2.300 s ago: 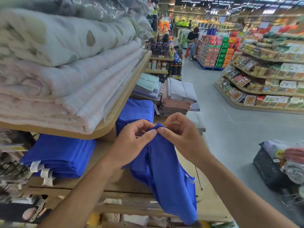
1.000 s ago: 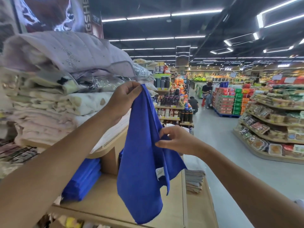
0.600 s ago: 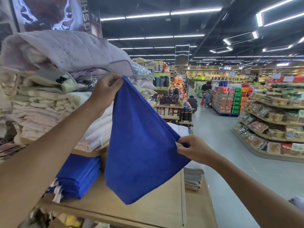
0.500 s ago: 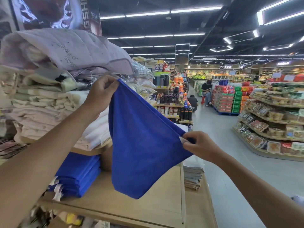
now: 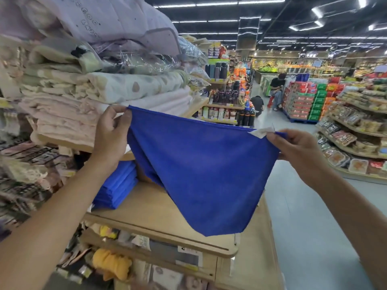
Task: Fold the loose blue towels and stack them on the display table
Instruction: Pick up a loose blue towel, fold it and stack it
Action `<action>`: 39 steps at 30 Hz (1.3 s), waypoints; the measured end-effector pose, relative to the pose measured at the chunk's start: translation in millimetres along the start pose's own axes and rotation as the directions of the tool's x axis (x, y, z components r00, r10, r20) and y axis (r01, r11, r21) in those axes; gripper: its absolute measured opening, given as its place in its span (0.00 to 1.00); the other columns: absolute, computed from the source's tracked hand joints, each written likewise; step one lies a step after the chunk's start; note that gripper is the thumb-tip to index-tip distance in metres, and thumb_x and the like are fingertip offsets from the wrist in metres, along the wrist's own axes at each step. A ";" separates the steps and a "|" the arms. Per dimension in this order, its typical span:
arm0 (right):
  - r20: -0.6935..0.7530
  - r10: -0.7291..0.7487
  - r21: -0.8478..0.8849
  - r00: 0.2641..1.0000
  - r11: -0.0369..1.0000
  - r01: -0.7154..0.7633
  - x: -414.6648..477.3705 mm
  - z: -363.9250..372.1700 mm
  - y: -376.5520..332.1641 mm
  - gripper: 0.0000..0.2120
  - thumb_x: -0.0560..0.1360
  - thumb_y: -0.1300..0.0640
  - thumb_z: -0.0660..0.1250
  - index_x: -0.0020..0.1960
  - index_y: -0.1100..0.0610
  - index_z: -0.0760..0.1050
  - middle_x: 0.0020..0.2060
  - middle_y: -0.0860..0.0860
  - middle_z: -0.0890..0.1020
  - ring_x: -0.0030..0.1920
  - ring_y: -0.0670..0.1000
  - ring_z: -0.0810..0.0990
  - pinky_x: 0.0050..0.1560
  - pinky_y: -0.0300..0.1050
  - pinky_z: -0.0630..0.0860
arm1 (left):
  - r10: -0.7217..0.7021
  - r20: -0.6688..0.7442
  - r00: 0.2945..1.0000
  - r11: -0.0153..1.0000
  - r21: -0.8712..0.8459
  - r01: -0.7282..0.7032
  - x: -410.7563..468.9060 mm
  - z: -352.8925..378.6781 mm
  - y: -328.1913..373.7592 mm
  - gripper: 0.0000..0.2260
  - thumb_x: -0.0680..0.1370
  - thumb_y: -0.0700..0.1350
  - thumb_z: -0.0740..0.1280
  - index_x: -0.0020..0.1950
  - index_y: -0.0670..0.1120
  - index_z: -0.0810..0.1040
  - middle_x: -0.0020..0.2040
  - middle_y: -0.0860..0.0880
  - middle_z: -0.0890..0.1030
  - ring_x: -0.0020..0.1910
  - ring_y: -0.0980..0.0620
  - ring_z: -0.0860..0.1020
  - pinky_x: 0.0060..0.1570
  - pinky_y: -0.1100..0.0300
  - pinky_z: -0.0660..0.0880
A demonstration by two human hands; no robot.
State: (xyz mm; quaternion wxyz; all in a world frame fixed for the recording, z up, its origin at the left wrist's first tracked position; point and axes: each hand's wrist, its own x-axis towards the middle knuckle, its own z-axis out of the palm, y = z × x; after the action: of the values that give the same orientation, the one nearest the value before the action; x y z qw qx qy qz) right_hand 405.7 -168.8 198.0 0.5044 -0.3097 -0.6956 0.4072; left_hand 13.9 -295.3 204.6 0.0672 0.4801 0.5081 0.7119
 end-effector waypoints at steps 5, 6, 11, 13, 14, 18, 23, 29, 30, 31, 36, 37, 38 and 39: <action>0.036 0.122 0.022 0.992 0.992 -0.123 -15.2 -0.3 18.3 0.16 0.72 0.45 0.72 0.49 0.57 0.86 0.42 0.53 0.88 0.39 0.48 0.85 0.38 0.42 0.83 | -0.166 0.139 0.976 0.985 -0.032 0.172 -27.8 -11.0 -27.6 0.10 0.83 0.49 0.64 0.44 0.60 0.79 0.35 0.56 0.80 0.33 0.56 0.76 0.30 0.60 0.74; 0.060 0.181 0.024 0.982 0.983 -0.183 -17.3 0.1 26.5 0.14 0.75 0.48 0.71 0.49 0.58 0.86 0.42 0.53 0.88 0.39 0.48 0.85 0.38 0.42 0.84 | -0.246 0.192 0.950 0.962 -0.067 0.263 -33.0 -13.5 -35.8 0.10 0.83 0.48 0.64 0.44 0.59 0.79 0.37 0.53 0.79 0.34 0.54 0.76 0.32 0.57 0.73; 0.132 0.399 -0.037 0.907 0.917 -0.398 -35.8 5.3 69.7 0.10 0.83 0.59 0.63 0.53 0.62 0.82 0.40 0.54 0.87 0.38 0.49 0.85 0.39 0.42 0.84 | -0.395 0.349 0.850 0.913 0.043 0.406 -59.5 -29.0 -67.4 0.05 0.84 0.48 0.64 0.49 0.54 0.78 0.38 0.53 0.81 0.34 0.52 0.80 0.33 0.57 0.76; 0.135 0.424 -0.079 0.896 0.906 -0.417 -42.0 9.2 81.1 0.10 0.84 0.61 0.63 0.54 0.62 0.82 0.41 0.54 0.86 0.38 0.47 0.85 0.37 0.39 0.83 | -0.375 0.362 0.854 0.925 0.084 0.371 -66.3 -31.7 -70.5 0.08 0.84 0.48 0.64 0.47 0.56 0.78 0.36 0.53 0.81 0.33 0.53 0.80 0.32 0.58 0.77; 0.132 0.429 -0.091 0.893 0.903 -0.420 -44.3 10.7 86.3 0.10 0.84 0.61 0.63 0.55 0.62 0.82 0.42 0.55 0.86 0.38 0.46 0.85 0.37 0.39 0.83 | -0.365 0.361 0.858 0.931 0.122 0.345 -68.5 -32.5 -71.8 0.08 0.84 0.47 0.64 0.47 0.56 0.78 0.35 0.53 0.81 0.33 0.53 0.80 0.31 0.60 0.78; 0.103 0.447 -0.083 0.889 0.894 -0.440 -49.6 15.6 100.9 0.09 0.81 0.60 0.67 0.54 0.63 0.83 0.43 0.57 0.87 0.39 0.48 0.85 0.38 0.39 0.83 | -0.382 0.360 0.851 0.923 0.106 0.369 -75.5 -34.8 -79.1 0.04 0.84 0.45 0.64 0.50 0.51 0.76 0.35 0.51 0.81 0.33 0.52 0.80 0.29 0.60 0.78; 0.325 0.494 -0.069 0.806 0.863 -0.501 -59.4 12.5 109.4 0.21 0.64 0.44 0.81 0.49 0.58 0.87 0.42 0.57 0.87 0.39 0.51 0.85 0.37 0.42 0.83 | -0.529 0.580 0.620 0.699 -0.117 0.706 -81.0 -61.9 -94.0 0.05 0.75 0.53 0.74 0.47 0.54 0.82 0.43 0.51 0.82 0.38 0.55 0.81 0.35 0.62 0.76; 0.396 0.548 -0.098 0.737 0.823 -0.559 -65.1 23.5 126.6 0.20 0.69 0.44 0.79 0.52 0.58 0.86 0.45 0.56 0.87 0.42 0.50 0.85 0.40 0.42 0.82 | -0.595 0.538 0.597 0.682 -0.053 0.729 -87.4 -81.5 -132.1 0.03 0.79 0.51 0.70 0.47 0.53 0.81 0.42 0.50 0.81 0.37 0.55 0.81 0.33 0.62 0.78; 0.341 0.559 -0.159 0.755 0.826 -0.540 -65.3 29.6 132.4 0.14 0.72 0.46 0.76 0.50 0.55 0.87 0.44 0.54 0.87 0.40 0.47 0.84 0.38 0.40 0.81 | -0.610 0.502 0.613 0.720 0.028 0.693 -88.9 -80.6 -141.2 0.04 0.81 0.49 0.67 0.48 0.52 0.80 0.43 0.50 0.82 0.39 0.55 0.82 0.34 0.62 0.79; 0.289 0.568 -0.233 0.771 0.823 -0.518 -65.5 36.3 139.1 0.08 0.75 0.49 0.74 0.49 0.53 0.87 0.40 0.51 0.86 0.37 0.46 0.80 0.36 0.38 0.77 | -0.626 0.457 0.632 0.748 0.119 0.653 -91.1 -78.2 -151.6 0.05 0.83 0.47 0.66 0.50 0.50 0.80 0.45 0.50 0.83 0.43 0.54 0.83 0.37 0.61 0.80; 0.158 0.642 -0.333 0.751 0.750 -0.571 -59.5 66.5 177.9 0.08 0.79 0.54 0.72 0.48 0.59 0.86 0.27 0.49 0.79 0.23 0.46 0.69 0.25 0.35 0.68 | -0.609 0.262 0.749 0.770 0.422 0.479 -98.5 -64.8 -204.2 0.05 0.84 0.44 0.65 0.50 0.47 0.79 0.38 0.50 0.80 0.37 0.52 0.78 0.35 0.61 0.72; 0.137 0.658 -0.325 0.741 0.736 -0.594 -55.6 71.8 183.4 0.08 0.79 0.55 0.73 0.49 0.60 0.85 0.29 0.51 0.81 0.24 0.47 0.73 0.27 0.36 0.72 | -0.618 0.241 0.748 0.759 0.428 0.490 -96.3 -60.7 -212.7 0.06 0.84 0.45 0.64 0.49 0.49 0.78 0.35 0.49 0.79 0.33 0.52 0.77 0.31 0.60 0.69; 0.114 0.672 -0.318 0.731 0.722 -0.614 -50.2 77.3 188.0 0.08 0.79 0.55 0.73 0.50 0.60 0.85 0.31 0.54 0.83 0.26 0.48 0.77 0.29 0.38 0.76 | -0.634 0.218 0.742 0.746 0.424 0.513 -92.0 -56.1 -220.8 0.05 0.84 0.46 0.64 0.48 0.51 0.78 0.34 0.48 0.79 0.31 0.52 0.78 0.28 0.60 0.67; 0.094 0.684 -0.310 0.724 0.711 -0.631 -43.3 82.5 192.7 0.07 0.79 0.56 0.72 0.51 0.60 0.84 0.33 0.55 0.84 0.28 0.49 0.80 0.32 0.39 0.80 | -0.651 0.194 0.734 0.734 0.408 0.543 -86.5 -49.9 -228.4 0.05 0.84 0.47 0.64 0.48 0.52 0.77 0.35 0.47 0.79 0.29 0.52 0.79 0.26 0.60 0.67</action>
State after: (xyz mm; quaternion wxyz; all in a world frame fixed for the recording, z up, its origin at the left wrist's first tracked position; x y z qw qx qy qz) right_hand 343.8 -134.4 -4.0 0.2077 -0.5575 -0.6324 0.4961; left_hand -67.4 -270.3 -29.7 0.2977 0.4024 0.7279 0.4686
